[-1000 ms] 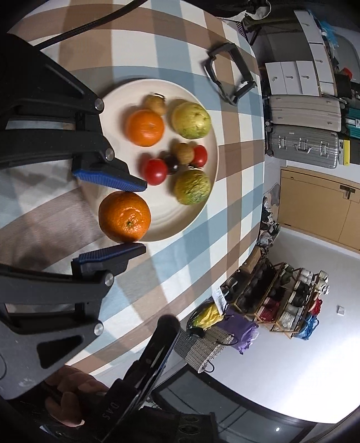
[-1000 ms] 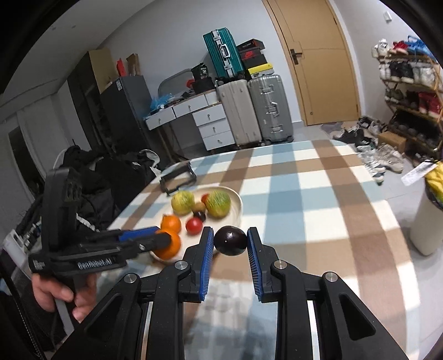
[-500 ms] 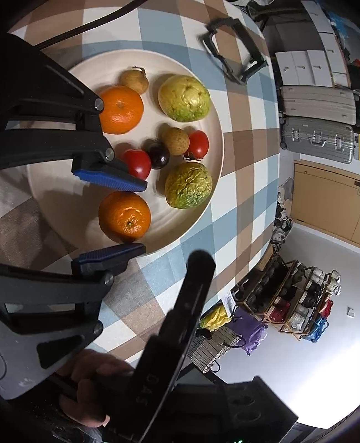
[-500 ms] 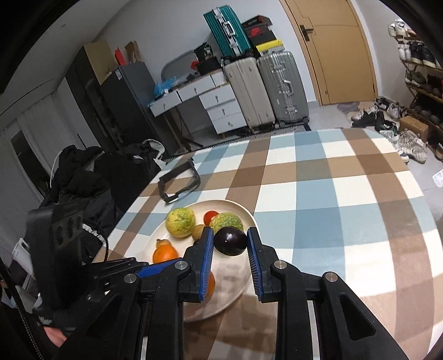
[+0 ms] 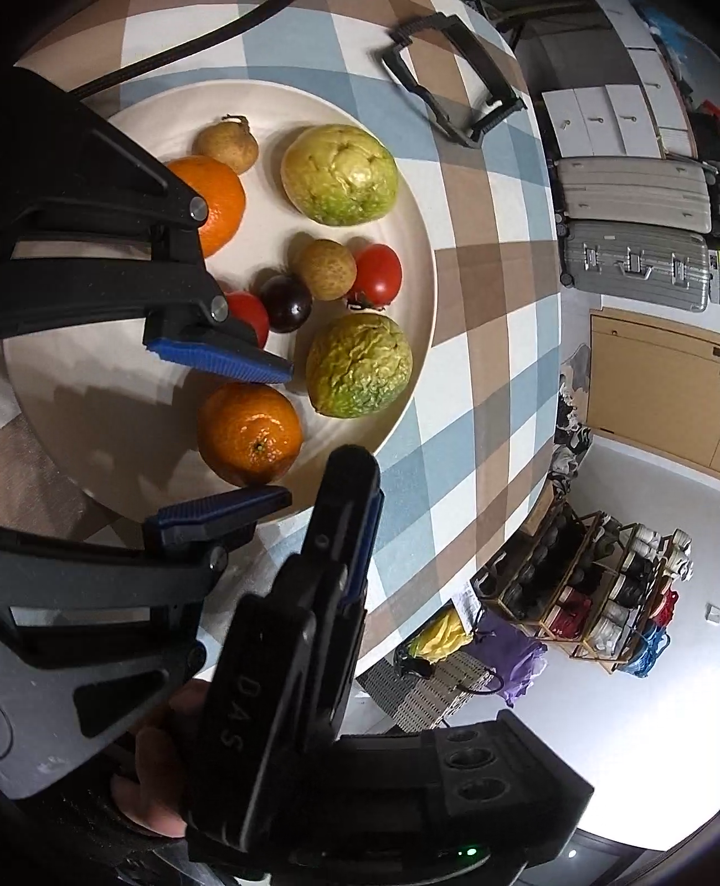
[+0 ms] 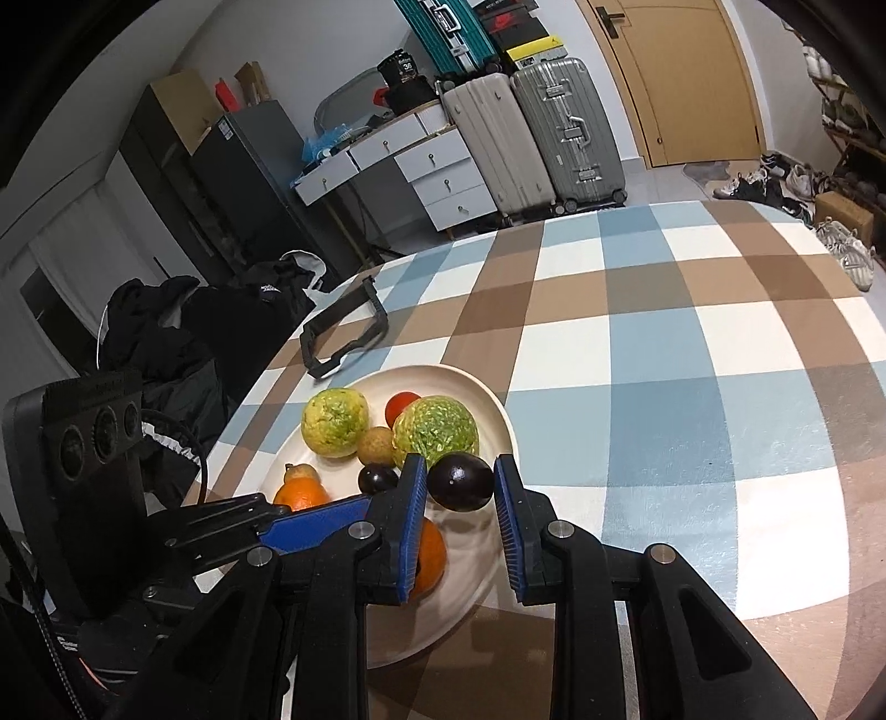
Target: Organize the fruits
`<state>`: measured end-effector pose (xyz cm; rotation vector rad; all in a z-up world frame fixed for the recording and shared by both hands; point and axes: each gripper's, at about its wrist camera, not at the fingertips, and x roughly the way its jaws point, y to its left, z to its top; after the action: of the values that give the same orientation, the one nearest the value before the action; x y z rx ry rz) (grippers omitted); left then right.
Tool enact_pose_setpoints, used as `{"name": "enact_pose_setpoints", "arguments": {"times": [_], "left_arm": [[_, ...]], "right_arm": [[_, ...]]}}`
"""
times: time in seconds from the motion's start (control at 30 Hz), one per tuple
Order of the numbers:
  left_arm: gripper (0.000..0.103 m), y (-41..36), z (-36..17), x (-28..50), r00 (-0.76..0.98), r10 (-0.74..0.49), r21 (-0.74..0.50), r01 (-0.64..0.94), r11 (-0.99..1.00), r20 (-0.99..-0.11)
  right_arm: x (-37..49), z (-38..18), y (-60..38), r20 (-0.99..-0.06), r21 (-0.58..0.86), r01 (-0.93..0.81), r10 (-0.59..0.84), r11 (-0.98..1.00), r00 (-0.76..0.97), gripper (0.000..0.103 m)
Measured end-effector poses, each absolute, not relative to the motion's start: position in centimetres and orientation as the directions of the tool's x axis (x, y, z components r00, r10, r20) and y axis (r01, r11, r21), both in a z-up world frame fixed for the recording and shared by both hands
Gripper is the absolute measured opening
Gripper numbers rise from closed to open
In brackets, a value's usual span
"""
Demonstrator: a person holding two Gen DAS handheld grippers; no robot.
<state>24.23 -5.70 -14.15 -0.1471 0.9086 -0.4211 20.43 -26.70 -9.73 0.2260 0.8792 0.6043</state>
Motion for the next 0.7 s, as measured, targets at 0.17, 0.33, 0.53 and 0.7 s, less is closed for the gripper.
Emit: {"name": "enact_pose_setpoints", "arguments": {"times": [0.17,0.33,0.53,0.7], "left_arm": [[0.036,-6.0,-13.9,24.4,0.549,-0.415,-0.292,0.300,0.908,-0.725],[0.038,-6.0,-12.7,23.7,0.582,-0.391,-0.260,0.298,0.918,-0.713],[0.060,-5.1,-9.9,21.0,0.648,-0.363,-0.245,0.269,0.931,-0.669],[0.082,-3.8,-7.0,18.0,0.726,-0.291,-0.206,0.207,0.957,-0.623]], "right_arm": [[20.7,-10.3,-26.6,-0.658,0.430,-0.389,0.578,0.815,0.483,0.032],[20.4,-9.9,-27.5,-0.634,0.445,-0.377,0.583,0.813,0.509,0.054],[18.3,-7.0,-29.6,-0.581,0.427,-0.354,0.552,0.832,0.598,0.076],[15.3,-4.2,-30.8,-0.525,0.391,-0.349,0.518,0.852,0.676,0.086]]}}
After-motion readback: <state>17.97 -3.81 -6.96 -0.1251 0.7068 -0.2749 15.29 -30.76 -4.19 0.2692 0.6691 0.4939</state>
